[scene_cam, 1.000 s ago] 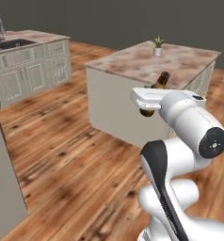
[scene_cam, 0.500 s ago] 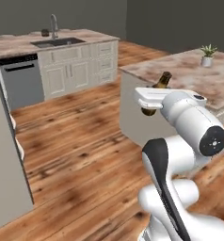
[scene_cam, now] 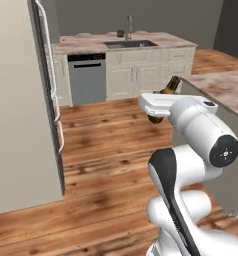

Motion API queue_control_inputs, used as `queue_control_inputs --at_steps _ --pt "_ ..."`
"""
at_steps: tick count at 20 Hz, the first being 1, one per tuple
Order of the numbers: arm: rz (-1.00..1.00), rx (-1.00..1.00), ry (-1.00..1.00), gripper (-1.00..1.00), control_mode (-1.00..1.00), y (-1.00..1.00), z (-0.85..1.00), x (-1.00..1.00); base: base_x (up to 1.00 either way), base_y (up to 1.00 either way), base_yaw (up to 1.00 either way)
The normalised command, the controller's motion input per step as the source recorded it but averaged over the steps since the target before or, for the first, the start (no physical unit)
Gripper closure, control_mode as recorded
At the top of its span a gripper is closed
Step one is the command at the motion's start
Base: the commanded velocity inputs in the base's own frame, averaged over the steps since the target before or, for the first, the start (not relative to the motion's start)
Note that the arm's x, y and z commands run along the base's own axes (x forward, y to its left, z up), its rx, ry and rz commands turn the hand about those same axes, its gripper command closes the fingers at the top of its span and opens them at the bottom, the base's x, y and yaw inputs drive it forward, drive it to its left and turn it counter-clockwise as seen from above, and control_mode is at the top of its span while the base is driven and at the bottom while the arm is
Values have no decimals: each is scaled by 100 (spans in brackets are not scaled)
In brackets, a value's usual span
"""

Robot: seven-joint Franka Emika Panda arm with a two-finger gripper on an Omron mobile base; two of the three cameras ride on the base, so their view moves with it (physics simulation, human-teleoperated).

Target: Open the cabinet directly in front. Then move the beer and the mug to the dining counter with the jar on it.

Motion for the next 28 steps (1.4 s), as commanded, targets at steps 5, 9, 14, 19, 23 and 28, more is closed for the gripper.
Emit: queue_control_inputs --at_steps 5,9,14,19,23,28 --pt "0 0 0 100 100 0 0 0 36 -100 35" --pt "0 0 0 100 100 0 0 0 86 -90 29" --pt "0 0 0 100 100 0 0 0 100 -55 13" --pt "0 0 0 100 100 0 0 0 100 -51 8" --pt "0 0 0 100 100 0 0 0 100 -38 5" --pt "0 0 0 100 100 0 0 0 100 -12 0"
